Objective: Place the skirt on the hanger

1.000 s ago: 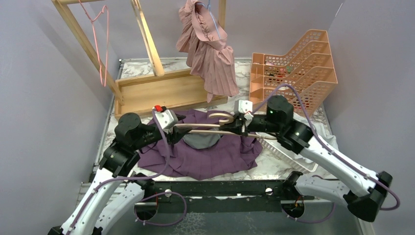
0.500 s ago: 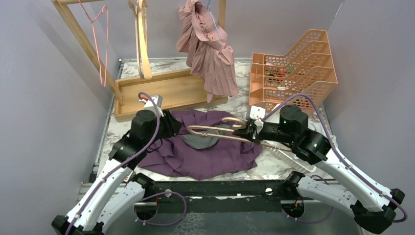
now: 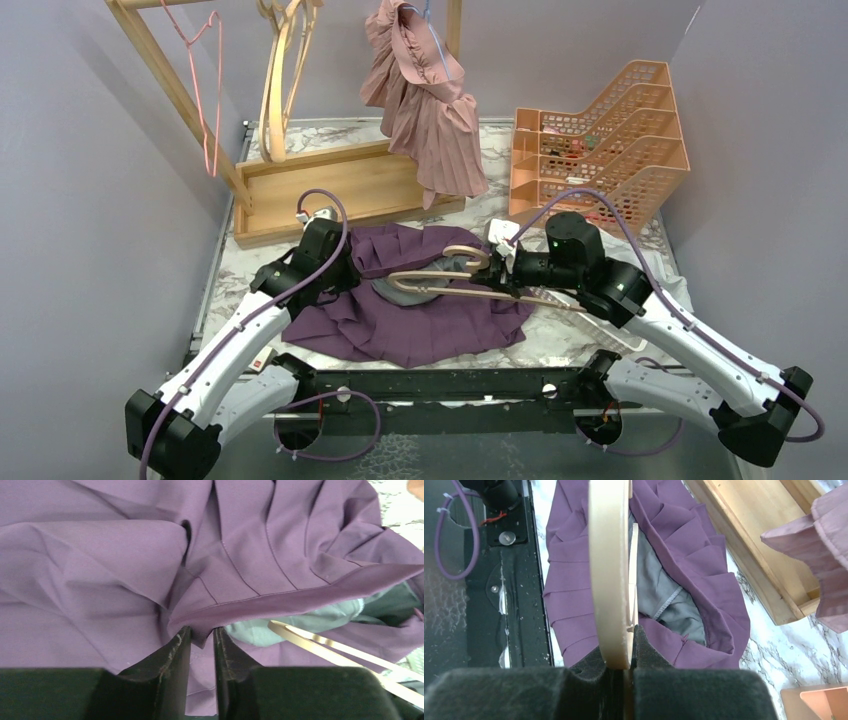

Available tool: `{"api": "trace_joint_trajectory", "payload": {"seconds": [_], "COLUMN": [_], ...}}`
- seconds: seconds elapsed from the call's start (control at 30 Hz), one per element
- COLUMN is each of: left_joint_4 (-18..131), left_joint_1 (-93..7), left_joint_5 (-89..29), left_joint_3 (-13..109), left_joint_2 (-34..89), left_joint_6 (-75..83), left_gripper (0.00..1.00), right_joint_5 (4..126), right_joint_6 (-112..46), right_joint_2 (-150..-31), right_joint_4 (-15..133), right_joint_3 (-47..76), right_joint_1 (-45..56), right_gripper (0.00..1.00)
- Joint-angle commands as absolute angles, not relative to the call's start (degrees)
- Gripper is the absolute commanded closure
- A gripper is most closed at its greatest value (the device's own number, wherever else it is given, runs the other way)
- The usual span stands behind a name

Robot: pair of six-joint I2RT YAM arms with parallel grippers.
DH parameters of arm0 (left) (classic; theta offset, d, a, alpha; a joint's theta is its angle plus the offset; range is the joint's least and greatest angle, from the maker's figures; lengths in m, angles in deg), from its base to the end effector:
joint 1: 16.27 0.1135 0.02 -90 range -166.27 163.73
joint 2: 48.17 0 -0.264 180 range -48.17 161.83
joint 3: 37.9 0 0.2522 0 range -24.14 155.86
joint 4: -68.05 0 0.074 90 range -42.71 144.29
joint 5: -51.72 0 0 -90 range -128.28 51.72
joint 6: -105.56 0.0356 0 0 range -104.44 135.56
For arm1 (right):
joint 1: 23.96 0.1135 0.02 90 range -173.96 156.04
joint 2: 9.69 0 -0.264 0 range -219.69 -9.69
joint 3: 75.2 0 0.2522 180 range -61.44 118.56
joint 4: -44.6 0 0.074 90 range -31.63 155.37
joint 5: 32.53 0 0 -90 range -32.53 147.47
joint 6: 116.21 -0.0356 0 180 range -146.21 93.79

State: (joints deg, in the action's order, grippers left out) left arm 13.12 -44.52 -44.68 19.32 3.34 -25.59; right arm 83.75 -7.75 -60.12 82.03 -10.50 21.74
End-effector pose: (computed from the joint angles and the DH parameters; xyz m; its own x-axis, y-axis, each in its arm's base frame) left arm 0.1587 -0.0808 0.2624 -0.7696 -0.3288 -0.5474 -0.1330 0.9210 -0.3662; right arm 0.1240 0.1496 0.3375 0.0327 -0.3730 -0.9272 -0.9654 0.2285 -0.1259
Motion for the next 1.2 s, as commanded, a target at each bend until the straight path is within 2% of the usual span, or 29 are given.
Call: {"api": "trace_joint_trajectory", "payload": {"seconds": [0.0, 0.23, 0.33, 0.43, 0.57, 0.8, 1.0, 1.17], "left_joint_4": [10.97, 6.82, 6.07, 5.66, 4.97, 4.71, 4.72, 4.78], "left_joint_1": [-44.77, -44.77, -44.76, -44.75, -44.75, -44.77, -44.75, -44.75], "left_joint_5": [-48.45, -49.11, -49.45, -48.57, -43.74, -28.37, -26.19, -24.94], "left_joint_3": [21.76, 24.3, 25.16, 26.32, 29.78, 37.24, 40.91, 41.33], "left_joint_2": [3.95, 8.05, 9.01, 9.39, 9.51, 5.87, 4.27, 5.93], "left_joint_6": [-24.89, -21.65, -20.7, -18.28, -12.87, -6.83, -5.16, -4.31], "left_gripper": [0.77, 0.78, 0.86, 1.0, 1.0, 1.0, 1.0, 1.0], "right_joint_5": [83.98, 79.36, 76.11, 72.65, 71.77, 82.35, 93.15, 97.0], "right_joint_6": [-4.52, -4.74, -4.66, -3.38, 0.09, 2.38, -2.54, -3.21], "right_joint_2": [-62.07, -63.56, -63.36, -62.85, -63.15, -62.5, -62.64, -64.53], "right_joint_4": [82.02, 78.29, 77.6, 76.99, 77.36, 80.26, 77.13, 74.79], "right_joint_3": [-9.75, -9.77, -9.63, -9.89, -9.63, -5.58, -2.71, -3.26], "right_joint_1": [22.01, 22.01, 22.01, 22.01, 22.01, 22.01, 22.01, 22.01], "right_gripper": [0.99, 0.99, 0.99, 0.99, 0.99, 0.99, 0.99, 0.99]}}
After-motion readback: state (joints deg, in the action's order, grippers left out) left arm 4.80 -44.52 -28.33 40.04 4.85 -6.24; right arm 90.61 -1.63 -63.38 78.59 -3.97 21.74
